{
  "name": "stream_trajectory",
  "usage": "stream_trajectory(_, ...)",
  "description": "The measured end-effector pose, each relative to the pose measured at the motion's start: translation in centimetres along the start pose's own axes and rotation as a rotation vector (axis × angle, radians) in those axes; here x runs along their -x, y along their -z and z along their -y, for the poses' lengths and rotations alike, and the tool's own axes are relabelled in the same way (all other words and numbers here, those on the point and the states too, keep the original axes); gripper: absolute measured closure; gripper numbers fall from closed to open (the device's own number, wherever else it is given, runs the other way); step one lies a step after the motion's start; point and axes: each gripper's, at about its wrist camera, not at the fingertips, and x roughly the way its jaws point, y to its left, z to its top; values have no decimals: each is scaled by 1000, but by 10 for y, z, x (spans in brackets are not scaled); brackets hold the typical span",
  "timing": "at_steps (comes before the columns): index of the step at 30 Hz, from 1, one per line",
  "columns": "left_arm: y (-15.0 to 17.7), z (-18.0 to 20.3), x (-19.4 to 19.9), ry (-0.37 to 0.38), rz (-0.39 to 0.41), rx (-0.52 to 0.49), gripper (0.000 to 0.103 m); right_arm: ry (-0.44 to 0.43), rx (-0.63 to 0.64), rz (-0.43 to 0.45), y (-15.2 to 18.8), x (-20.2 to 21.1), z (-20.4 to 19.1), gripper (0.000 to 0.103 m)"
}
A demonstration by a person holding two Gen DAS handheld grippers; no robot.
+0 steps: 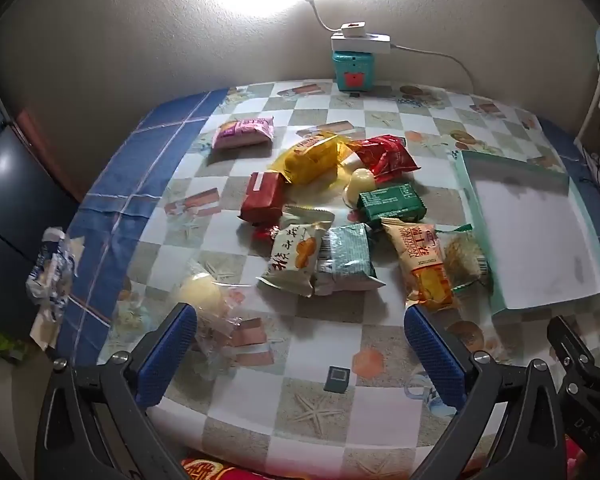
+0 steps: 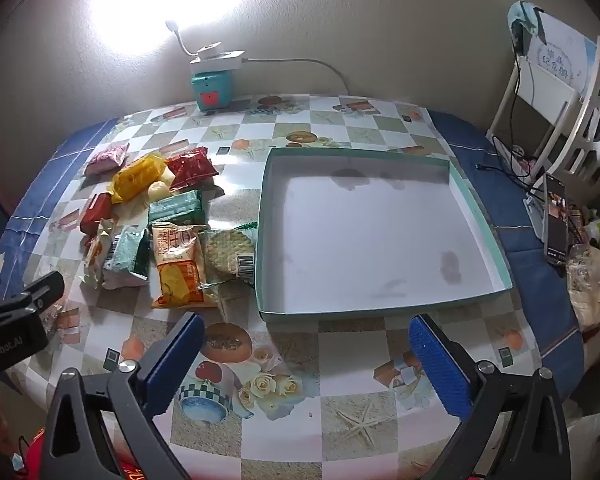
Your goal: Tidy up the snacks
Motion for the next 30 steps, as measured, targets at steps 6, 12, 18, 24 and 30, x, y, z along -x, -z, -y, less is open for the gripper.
stream_trajectory(6,3,-5,-12,35,-52,23,0,9,-20,-9,-3,-4,6,0)
stream_trajectory(12,2,-5,-18,32,-96,37,0,19,-15,-6,0,1,-12,0)
stream_trajectory(18,2,-3,-16,23,-91,30,0,-26,-36,-16,-6,-7,4,0)
stream_trajectory(24,1,-2,-15,15,-86,26,0,-30,-44,-20,-8,-6,6,0)
stream_trajectory(30,1,-1,-15,14,-84,23,0,-32,-45,-23,-9,-6,7,0)
